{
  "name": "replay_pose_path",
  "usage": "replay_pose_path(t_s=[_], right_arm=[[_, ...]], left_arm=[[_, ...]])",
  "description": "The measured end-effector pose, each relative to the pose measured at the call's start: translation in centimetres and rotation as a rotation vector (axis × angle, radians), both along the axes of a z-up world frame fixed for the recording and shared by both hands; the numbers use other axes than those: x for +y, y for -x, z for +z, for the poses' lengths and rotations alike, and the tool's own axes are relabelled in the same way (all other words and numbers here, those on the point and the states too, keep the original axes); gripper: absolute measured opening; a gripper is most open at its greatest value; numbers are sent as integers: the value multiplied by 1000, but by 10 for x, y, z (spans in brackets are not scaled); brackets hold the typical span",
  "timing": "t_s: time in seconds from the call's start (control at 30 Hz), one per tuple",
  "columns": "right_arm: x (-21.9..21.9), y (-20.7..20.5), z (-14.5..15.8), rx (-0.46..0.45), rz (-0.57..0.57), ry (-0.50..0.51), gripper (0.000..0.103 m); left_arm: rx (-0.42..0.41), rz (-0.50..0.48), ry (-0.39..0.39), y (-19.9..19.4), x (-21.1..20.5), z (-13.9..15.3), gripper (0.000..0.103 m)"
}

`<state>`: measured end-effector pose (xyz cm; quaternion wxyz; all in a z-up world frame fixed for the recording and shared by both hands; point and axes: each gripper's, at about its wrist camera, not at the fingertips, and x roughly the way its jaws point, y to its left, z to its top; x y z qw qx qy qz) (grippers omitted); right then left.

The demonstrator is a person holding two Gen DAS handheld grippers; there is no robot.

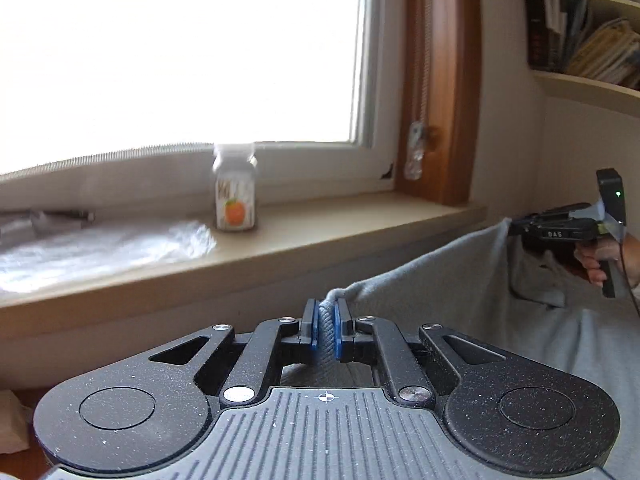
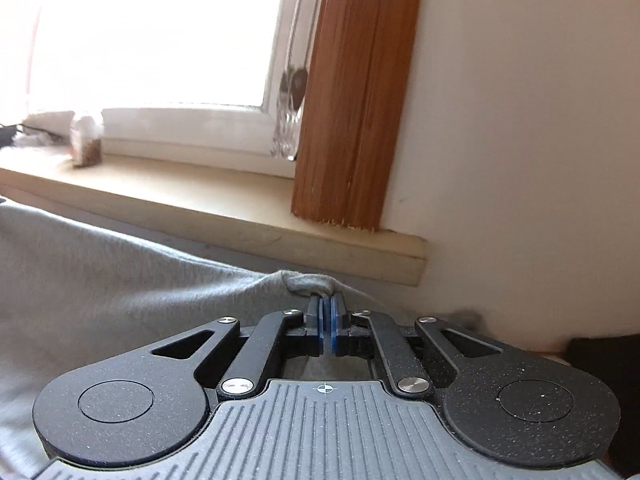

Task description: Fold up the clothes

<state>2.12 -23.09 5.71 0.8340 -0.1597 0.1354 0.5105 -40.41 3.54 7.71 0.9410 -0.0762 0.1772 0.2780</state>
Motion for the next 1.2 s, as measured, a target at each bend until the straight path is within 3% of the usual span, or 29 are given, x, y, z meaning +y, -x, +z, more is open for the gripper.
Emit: replay_pose_path(t_s=[0.17,0.37,0.5,0.6,0.8,1.03,1.2], right_arm=[[-48,41,-8,15,29,5,4],[-92,77,-38,83,76,93,5],[-106,83,-44,139,97,95,17],[-111,81,-32,157,101,33,23],[-90,84,-22,129,74,-20,35],[-50,67,-48,140,16,80,43],[-54,64,-52,132,17,49,44]], left_arm=[[35,-35,-13,21,-47,3,8],[118,-78,54,34,-89,-30,11],[164,-81,73,40,-97,-41,22],[145,-71,79,47,-95,-33,41],[111,-17,114,50,-72,-26,55],[117,65,258,33,-20,-53,55],[106,81,268,43,-25,-58,55]])
